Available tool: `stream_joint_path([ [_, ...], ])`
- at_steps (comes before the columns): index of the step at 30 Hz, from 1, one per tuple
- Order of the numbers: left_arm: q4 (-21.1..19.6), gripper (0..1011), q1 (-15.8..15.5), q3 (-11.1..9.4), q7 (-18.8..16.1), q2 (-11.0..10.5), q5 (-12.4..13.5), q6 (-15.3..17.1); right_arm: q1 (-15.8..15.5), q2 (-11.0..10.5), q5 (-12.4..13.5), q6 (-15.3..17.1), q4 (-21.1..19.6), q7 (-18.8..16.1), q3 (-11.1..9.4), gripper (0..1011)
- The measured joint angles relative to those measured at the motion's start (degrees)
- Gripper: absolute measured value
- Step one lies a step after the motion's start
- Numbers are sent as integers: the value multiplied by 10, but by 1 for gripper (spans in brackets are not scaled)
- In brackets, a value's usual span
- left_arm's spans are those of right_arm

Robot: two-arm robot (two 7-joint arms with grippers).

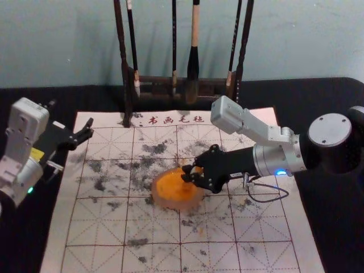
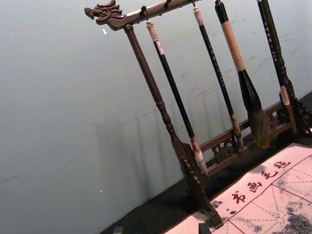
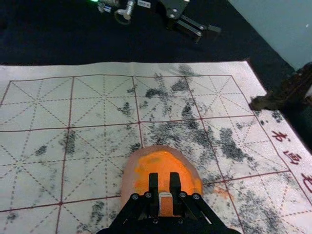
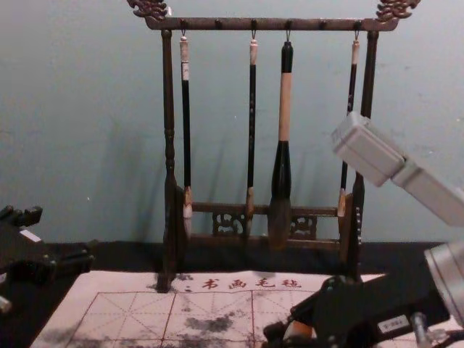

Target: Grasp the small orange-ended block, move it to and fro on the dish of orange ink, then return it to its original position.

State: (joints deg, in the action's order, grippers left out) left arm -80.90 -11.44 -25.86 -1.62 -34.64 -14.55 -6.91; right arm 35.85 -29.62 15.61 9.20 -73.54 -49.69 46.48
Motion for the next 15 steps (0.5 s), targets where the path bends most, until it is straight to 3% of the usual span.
stream_joint_path([
  [15, 0, 1001, 0, 0, 0, 0, 0, 0, 4, 15, 3, -2, 5, -5, 14, 121],
])
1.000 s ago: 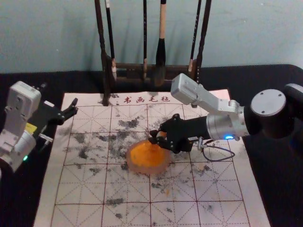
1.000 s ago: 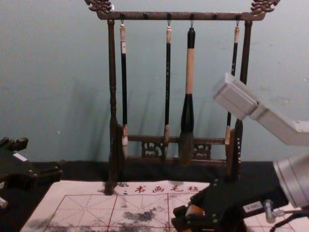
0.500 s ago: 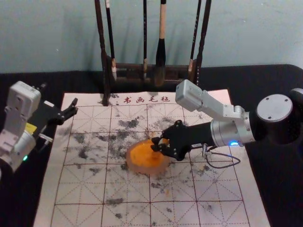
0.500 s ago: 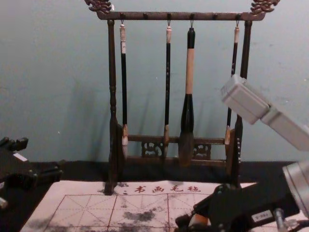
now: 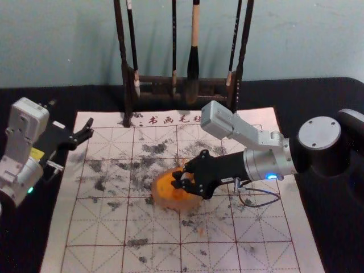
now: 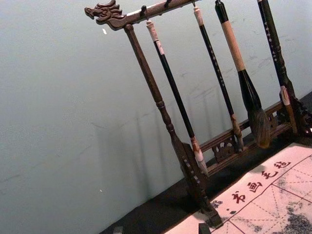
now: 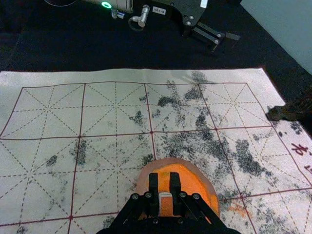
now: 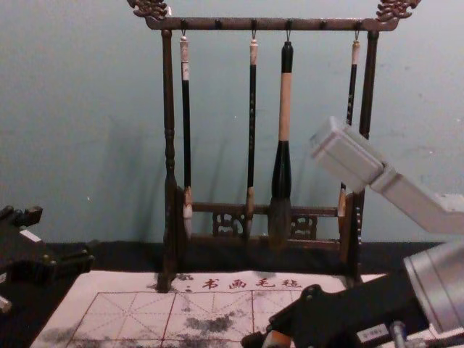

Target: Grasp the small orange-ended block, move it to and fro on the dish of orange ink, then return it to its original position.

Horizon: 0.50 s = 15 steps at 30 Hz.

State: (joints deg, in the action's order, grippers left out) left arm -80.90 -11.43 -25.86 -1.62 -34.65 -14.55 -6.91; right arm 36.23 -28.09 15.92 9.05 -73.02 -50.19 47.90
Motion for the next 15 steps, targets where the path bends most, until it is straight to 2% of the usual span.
stream_joint_path([
  [15, 0, 1001, 0, 0, 0, 0, 0, 0, 20, 29, -3, -8, 40, -1, 8, 121],
])
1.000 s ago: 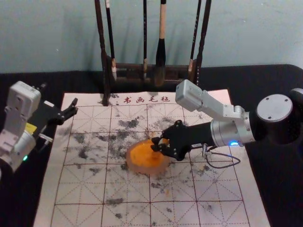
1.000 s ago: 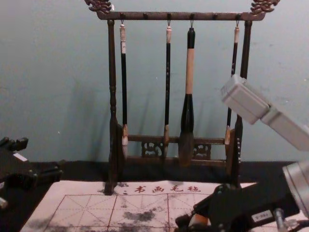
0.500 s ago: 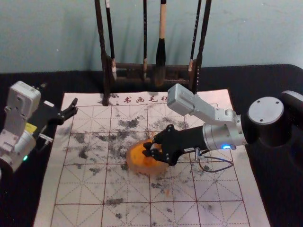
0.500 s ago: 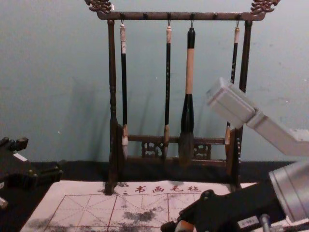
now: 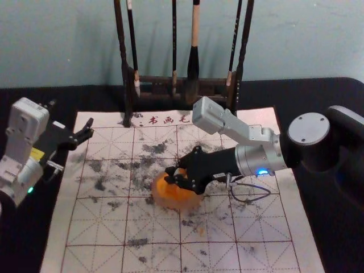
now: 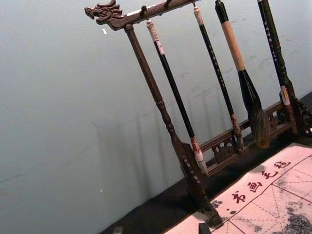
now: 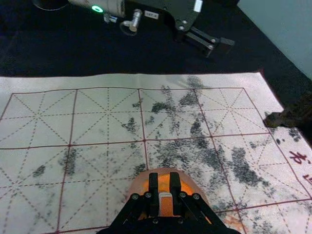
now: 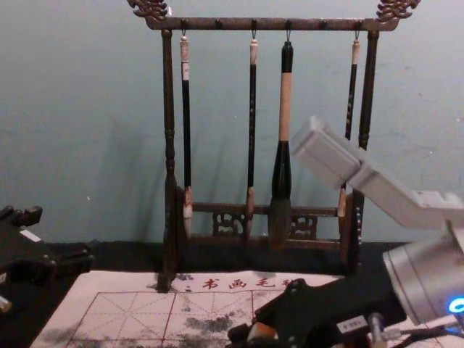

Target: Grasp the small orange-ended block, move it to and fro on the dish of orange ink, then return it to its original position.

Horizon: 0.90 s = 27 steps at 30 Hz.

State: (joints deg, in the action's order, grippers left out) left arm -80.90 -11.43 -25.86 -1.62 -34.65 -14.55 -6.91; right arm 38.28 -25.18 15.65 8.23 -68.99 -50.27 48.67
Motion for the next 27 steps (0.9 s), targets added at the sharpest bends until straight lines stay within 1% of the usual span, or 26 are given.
stream_joint_path([
  [5, 0, 1001, 0, 0, 0, 0, 0, 0, 9, 11, -3, -3, 20, 4, 0, 121],
  [12, 0, 1001, 0, 0, 0, 0, 0, 0, 14, 15, -8, -5, 32, 8, -2, 121],
  [19, 0, 1001, 0, 0, 0, 0, 0, 0, 14, 11, -12, -5, 33, 11, -7, 121],
  [27, 0, 1001, 0, 0, 0, 0, 0, 0, 7, 0, -14, -1, 21, 15, -15, 121],
])
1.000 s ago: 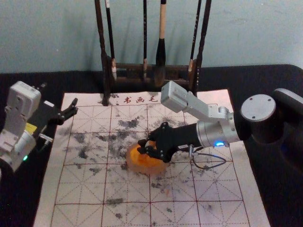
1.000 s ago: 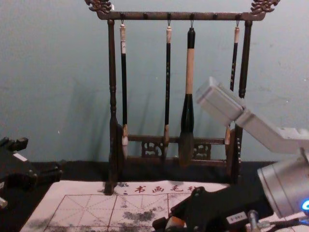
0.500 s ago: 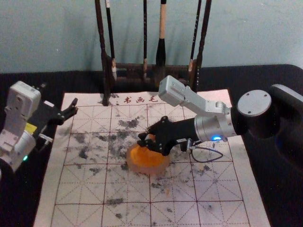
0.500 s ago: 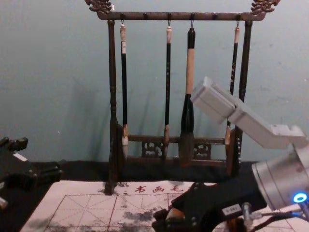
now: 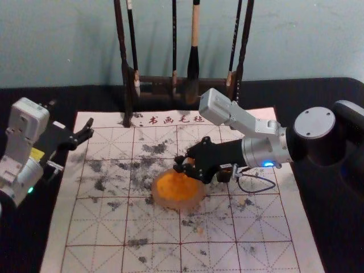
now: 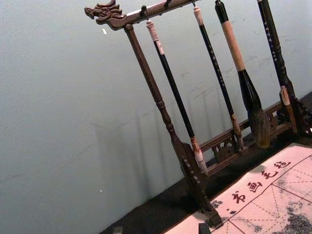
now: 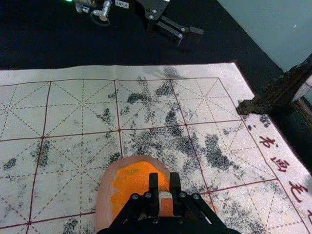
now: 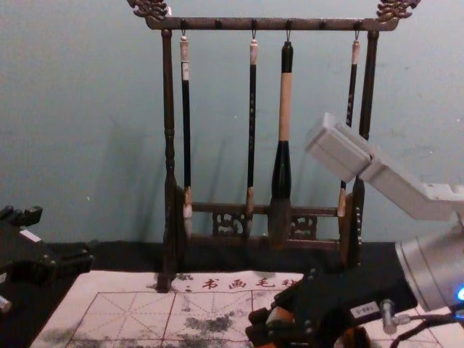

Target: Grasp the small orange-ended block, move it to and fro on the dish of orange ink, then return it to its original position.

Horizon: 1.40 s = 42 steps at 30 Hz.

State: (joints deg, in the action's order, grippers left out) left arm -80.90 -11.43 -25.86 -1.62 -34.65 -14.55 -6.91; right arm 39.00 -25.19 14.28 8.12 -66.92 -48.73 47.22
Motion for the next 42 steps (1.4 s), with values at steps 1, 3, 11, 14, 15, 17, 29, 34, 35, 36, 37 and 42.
stream_joint_path([
  [1, 0, 1001, 0, 0, 0, 0, 0, 0, 0, 0, 0, 0, -1, 0, 0, 121],
  [3, 0, 1001, 0, 0, 0, 0, 0, 0, -2, -3, 0, 1, -5, 1, -2, 121],
  [11, 0, 1001, 0, 0, 0, 0, 0, 0, -6, -7, 5, 5, -15, 2, -9, 121],
  [14, 0, 1001, 0, 0, 0, 0, 0, 0, -9, -12, 17, 19, -25, 1, -16, 121],
  [15, 0, 1001, 0, 0, 0, 0, 0, 0, -10, -13, 20, 22, -28, 0, -18, 121],
  [17, 0, 1001, 0, 0, 0, 0, 0, 0, -12, -19, 33, 38, -38, -1, -26, 121],
  [29, 0, 1001, 0, 0, 0, 0, 0, 0, -45, -69, 100, 130, -118, 50, -74, 121],
  [34, 0, 1001, 0, 0, 0, 0, 0, 0, -73, -95, 124, 164, -158, 91, -97, 121],
  [35, 0, 1001, 0, 0, 0, 0, 0, 0, -81, -102, 131, 173, -169, 103, -104, 121],
  [36, 0, 1001, 0, 0, 0, 0, 0, 0, -85, -105, 134, 177, -174, 109, -107, 121],
  [37, 0, 1001, 0, 0, 0, 0, 0, 0, -89, -109, 137, 182, -179, 114, -110, 121],
  [42, 0, 1001, 0, 0, 0, 0, 0, 0, -112, -126, 154, 199, -208, 145, -126, 121],
])
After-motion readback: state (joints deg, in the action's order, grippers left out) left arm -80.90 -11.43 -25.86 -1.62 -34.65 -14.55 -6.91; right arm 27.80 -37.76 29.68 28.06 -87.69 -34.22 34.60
